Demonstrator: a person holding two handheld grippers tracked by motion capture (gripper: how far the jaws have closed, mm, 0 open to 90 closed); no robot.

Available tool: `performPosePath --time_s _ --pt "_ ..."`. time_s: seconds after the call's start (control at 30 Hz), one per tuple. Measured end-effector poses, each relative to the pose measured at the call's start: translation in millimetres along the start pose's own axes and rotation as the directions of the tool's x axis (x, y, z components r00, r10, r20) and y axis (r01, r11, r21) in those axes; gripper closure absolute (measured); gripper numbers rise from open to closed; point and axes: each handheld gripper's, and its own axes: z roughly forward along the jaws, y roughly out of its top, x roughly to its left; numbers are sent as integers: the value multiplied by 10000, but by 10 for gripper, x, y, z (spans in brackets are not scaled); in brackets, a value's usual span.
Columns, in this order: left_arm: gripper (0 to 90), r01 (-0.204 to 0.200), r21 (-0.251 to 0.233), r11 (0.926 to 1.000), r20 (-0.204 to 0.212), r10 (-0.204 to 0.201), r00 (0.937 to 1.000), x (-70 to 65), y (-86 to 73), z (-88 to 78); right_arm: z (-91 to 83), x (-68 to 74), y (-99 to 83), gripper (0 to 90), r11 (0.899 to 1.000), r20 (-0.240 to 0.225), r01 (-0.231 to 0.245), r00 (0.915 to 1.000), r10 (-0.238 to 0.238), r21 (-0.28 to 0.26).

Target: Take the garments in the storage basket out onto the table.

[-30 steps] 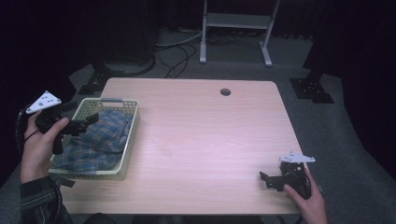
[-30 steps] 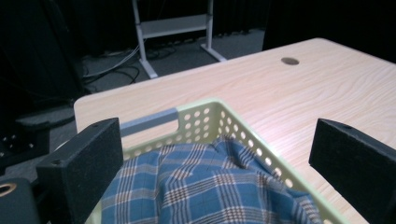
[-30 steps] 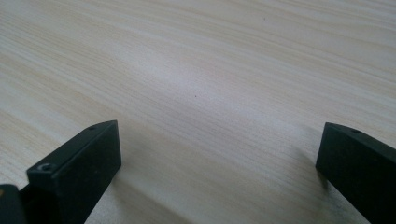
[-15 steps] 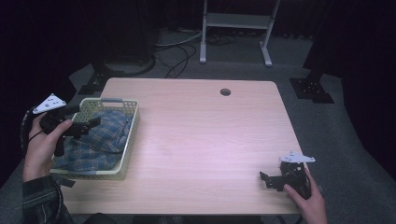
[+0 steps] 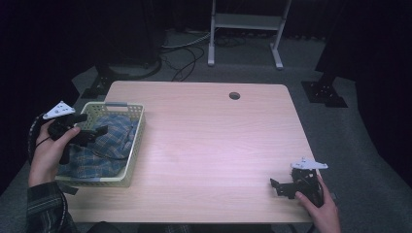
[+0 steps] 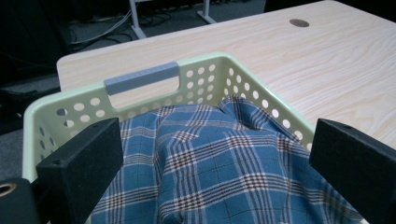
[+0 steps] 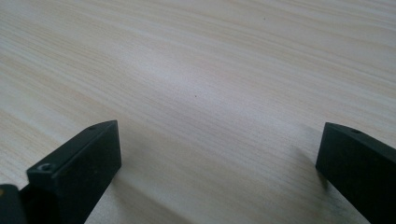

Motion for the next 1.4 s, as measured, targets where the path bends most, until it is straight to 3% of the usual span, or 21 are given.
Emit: performPosePath --time_s 0.5,0.97,1.4 --pt "21 67 630 9980 214 -81 9997 29 -106 151 0 0 0 0 10000 0 1 10000 -1 -1" --pt "21 137 1298 9914 327 -181 9993 49 -193 258 0 0 0 0 10000 2 -1 10000 1 2" --pt "21 -193 2416 9702 461 83 9989 5 -260 388 0 0 0 0 10000 0 -1 10000 1 -1"
